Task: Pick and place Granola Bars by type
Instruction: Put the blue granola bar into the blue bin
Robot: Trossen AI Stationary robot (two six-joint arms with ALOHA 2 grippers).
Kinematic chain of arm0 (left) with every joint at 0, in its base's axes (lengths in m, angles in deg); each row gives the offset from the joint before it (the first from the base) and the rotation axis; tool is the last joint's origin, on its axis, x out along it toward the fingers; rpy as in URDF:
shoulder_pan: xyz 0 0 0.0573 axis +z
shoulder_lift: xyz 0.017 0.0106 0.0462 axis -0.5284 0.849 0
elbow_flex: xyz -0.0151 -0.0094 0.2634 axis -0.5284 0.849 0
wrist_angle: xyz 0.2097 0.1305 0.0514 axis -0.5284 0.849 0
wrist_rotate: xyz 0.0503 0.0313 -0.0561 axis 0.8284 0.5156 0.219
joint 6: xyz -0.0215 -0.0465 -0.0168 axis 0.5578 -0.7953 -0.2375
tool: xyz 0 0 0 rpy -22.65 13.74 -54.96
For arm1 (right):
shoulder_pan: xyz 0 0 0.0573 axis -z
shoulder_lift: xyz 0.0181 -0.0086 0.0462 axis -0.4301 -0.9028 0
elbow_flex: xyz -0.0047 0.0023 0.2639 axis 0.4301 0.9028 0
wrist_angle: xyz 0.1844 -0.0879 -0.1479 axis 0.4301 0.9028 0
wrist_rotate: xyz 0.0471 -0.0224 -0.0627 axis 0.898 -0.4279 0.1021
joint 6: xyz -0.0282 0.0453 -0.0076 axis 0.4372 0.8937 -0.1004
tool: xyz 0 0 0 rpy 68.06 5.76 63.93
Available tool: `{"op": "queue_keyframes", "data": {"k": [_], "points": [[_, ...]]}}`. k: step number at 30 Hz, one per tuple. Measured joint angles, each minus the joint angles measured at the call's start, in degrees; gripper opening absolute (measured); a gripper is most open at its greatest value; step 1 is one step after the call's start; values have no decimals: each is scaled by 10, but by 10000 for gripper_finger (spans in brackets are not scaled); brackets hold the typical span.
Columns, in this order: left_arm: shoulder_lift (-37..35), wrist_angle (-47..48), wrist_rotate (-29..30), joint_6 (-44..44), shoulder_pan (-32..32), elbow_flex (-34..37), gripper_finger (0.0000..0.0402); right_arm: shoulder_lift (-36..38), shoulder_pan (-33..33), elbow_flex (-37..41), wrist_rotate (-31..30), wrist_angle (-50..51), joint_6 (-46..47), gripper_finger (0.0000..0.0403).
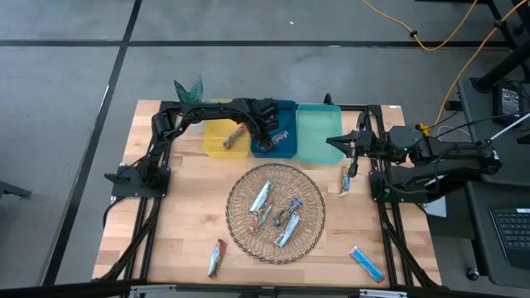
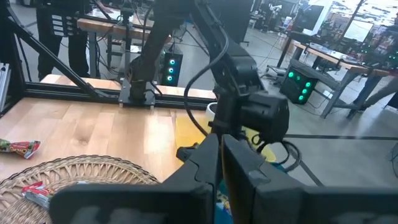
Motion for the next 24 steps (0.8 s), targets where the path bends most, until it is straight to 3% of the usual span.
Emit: {"op": "queue_keyframes", "data": {"k": [16, 24], "points": [[22, -2, -4, 1, -5, 0, 18, 0, 0, 0, 0, 0, 0, 26], [22, -1, 3, 1, -5, 0, 39, 0, 0, 0, 0, 2, 0, 26]]}}
